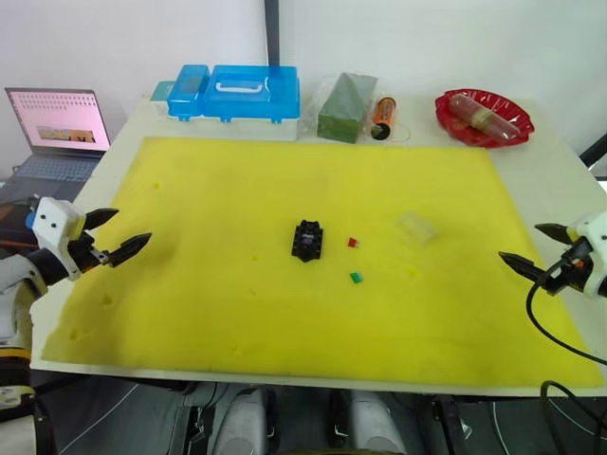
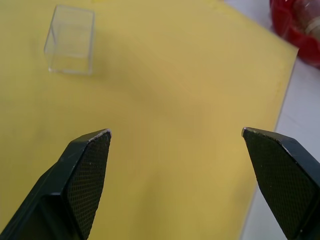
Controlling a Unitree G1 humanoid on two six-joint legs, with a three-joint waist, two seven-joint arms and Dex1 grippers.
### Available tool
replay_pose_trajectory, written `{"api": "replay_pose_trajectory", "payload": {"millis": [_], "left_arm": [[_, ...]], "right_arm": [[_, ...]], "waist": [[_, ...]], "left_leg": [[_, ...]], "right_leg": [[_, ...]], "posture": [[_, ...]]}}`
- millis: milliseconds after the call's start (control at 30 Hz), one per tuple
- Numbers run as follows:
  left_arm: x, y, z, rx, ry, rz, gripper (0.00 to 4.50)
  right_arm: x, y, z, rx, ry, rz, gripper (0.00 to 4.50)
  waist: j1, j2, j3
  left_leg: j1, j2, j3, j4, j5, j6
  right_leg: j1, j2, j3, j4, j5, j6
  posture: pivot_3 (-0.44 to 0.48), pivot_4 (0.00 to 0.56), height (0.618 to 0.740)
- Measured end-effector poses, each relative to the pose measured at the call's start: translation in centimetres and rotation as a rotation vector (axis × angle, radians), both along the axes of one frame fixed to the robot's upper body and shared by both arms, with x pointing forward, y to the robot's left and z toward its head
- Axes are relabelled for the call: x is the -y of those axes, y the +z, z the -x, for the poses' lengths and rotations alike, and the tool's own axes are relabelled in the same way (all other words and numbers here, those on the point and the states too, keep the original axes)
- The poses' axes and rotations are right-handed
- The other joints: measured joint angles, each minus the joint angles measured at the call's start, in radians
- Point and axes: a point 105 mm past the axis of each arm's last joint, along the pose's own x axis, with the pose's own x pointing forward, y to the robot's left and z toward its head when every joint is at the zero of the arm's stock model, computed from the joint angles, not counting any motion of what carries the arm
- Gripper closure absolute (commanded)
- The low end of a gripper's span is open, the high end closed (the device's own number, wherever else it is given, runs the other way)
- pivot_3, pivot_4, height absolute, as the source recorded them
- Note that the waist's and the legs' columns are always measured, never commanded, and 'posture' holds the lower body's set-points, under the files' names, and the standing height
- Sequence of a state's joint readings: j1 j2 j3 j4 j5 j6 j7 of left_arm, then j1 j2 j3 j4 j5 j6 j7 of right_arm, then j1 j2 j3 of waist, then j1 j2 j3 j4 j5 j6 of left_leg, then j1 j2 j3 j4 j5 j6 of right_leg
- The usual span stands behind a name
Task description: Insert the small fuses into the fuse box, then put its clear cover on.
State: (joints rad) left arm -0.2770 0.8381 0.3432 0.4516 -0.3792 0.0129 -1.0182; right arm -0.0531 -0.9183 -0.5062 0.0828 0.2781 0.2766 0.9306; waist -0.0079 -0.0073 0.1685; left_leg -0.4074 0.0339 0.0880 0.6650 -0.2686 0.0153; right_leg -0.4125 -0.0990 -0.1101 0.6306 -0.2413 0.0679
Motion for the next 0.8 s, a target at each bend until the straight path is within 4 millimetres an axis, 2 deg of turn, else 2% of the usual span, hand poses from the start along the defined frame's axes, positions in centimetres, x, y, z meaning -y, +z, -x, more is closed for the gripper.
{"api": "replay_pose_trajectory", "payload": {"millis": [133,233,267,367,433,500,633,800], "left_arm": [[0.7,0.4,-0.2,0.040,-0.020,-0.006,0.00],[1.2,0.8,-0.3,0.063,-0.027,-0.003,0.00],[2.0,1.2,-0.4,0.084,-0.049,0.008,0.00],[5.5,1.9,0.2,0.079,-0.186,0.019,0.00],[7.9,2.0,1.1,0.055,-0.290,0.021,0.00],[10.2,1.5,2.7,0.016,-0.412,0.005,0.00],[16.2,0.6,7.1,-0.026,-0.739,-0.010,0.00],[18.9,0.6,8.4,0.009,-0.835,0.013,0.00]], "right_arm": [[-1.3,0.8,-0.6,0.061,-0.017,-0.054,0.01],[-2.7,0.7,-0.3,-0.034,0.025,-0.135,0.01],[-3.7,0.8,0.0,-0.093,0.059,-0.192,0.01],[-7.5,1.6,0.6,-0.212,0.200,-0.300,0.01],[-9.2,1.5,0.9,-0.280,0.259,-0.351,0.01],[-10.6,1.2,1.1,-0.364,0.296,-0.420,0.01],[-14.0,1.5,1.2,-0.528,0.403,-0.521,0.01],[-15.3,-0.3,0.5,-0.683,0.385,-0.564,0.01]], "waist": [[0.001,0.000,0.000],[0.002,0.000,0.000],[0.002,0.000,0.000],[0.000,-0.001,0.000],[-0.001,-0.001,0.000],[-0.004,0.000,0.000],[-0.002,0.000,0.000],[0.013,0.001,0.000]], "left_leg": [[0.000,0.000,0.000,0.000,0.000,0.000],[0.000,-0.001,-0.001,0.000,0.000,0.000],[0.000,-0.001,-0.001,0.000,0.000,0.000],[0.000,-0.001,-0.002,0.000,0.000,0.000],[-0.001,-0.001,-0.003,0.000,0.000,0.000],[0.000,-0.001,-0.002,0.000,-0.001,0.001],[-0.001,-0.001,-0.002,0.000,-0.001,0.001],[-0.001,-0.002,-0.001,0.000,-0.001,0.001]], "right_leg": [[0.000,-0.001,0.000,0.000,0.000,0.000],[0.000,-0.003,0.000,0.000,0.000,0.000],[0.000,-0.004,0.000,0.000,0.000,0.000],[0.001,-0.004,0.000,0.000,0.000,0.000],[0.001,-0.004,0.000,-0.001,0.000,0.000],[0.000,-0.005,0.001,-0.001,0.000,-0.001],[-0.001,-0.005,0.001,-0.001,-0.002,-0.005],[0.000,-0.006,0.001,-0.002,-0.002,-0.005]], "posture": [[0.000,0.150,0.740],[0.000,0.150,0.740],[0.000,0.150,0.740],[0.000,0.150,0.740],[0.000,0.150,0.740],[0.000,0.150,0.740],[0.000,0.150,0.740],[0.000,0.150,0.740]]}}
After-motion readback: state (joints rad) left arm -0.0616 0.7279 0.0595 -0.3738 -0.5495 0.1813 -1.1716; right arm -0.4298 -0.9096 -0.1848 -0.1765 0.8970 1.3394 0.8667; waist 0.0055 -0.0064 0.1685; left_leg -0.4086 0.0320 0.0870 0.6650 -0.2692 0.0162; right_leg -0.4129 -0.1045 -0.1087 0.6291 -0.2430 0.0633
